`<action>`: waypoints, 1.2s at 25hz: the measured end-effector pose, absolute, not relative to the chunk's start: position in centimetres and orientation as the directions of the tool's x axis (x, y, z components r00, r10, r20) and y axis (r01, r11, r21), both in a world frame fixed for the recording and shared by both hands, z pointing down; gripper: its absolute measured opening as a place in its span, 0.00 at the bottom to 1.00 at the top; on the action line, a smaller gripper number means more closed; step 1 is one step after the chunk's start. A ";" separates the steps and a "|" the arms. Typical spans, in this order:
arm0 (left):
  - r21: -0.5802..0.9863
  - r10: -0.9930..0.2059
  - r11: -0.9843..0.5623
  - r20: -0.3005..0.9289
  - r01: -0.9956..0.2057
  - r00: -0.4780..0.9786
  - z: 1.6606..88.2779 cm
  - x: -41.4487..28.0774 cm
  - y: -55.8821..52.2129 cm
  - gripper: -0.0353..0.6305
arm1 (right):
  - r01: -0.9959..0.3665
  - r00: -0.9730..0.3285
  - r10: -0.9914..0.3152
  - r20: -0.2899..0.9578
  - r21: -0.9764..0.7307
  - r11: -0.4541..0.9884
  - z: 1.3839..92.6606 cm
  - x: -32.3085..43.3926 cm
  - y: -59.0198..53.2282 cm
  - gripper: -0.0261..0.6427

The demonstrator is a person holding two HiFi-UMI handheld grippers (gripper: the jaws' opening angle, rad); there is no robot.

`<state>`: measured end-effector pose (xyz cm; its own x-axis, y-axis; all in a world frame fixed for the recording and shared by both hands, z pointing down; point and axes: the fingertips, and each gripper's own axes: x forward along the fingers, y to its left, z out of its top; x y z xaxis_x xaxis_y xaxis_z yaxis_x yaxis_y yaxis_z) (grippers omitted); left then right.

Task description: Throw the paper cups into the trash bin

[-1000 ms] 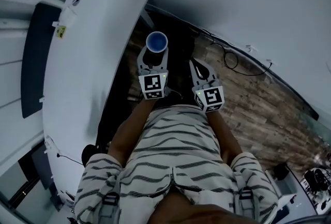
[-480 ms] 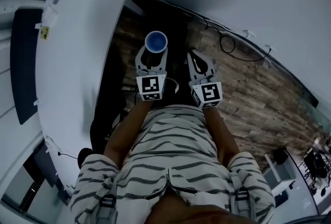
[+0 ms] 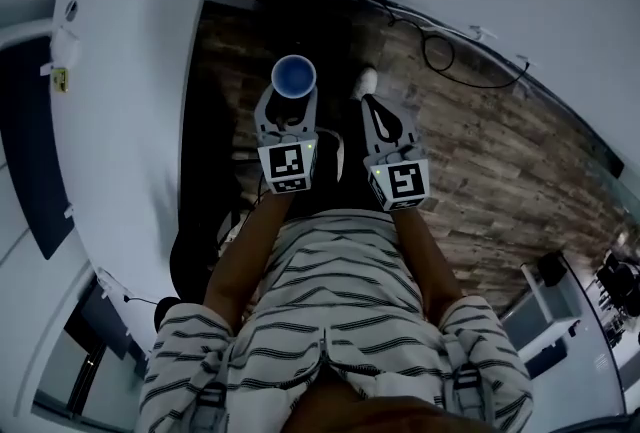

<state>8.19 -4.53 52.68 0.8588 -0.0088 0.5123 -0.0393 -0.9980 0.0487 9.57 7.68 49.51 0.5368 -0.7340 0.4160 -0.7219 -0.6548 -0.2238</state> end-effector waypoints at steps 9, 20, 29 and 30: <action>0.049 0.024 -0.999 0.612 -0.008 0.790 59.5 8.5 -2.8 0.43 | -0.726 0.553 -0.731 0.399 -0.200 -0.658 50.0 9.5 8.4 0.05; 0.039 0.039 -0.999 0.697 0.016 0.716 69.2 10.0 -2.9 0.43 | -0.688 0.548 -0.712 0.439 -0.248 -0.682 53.8 9.4 9.8 0.05; 0.051 0.075 -0.997 0.761 0.057 0.645 77.5 11.2 -2.6 0.43 | -0.660 0.541 -0.700 0.467 -0.281 -0.697 57.9 8.5 11.6 0.05; 0.058 0.078 -0.997 0.773 0.052 0.630 78.6 10.9 -2.5 0.43 | -0.650 0.540 -0.696 0.473 -0.291 -0.702 58.5 8.4 11.8 0.05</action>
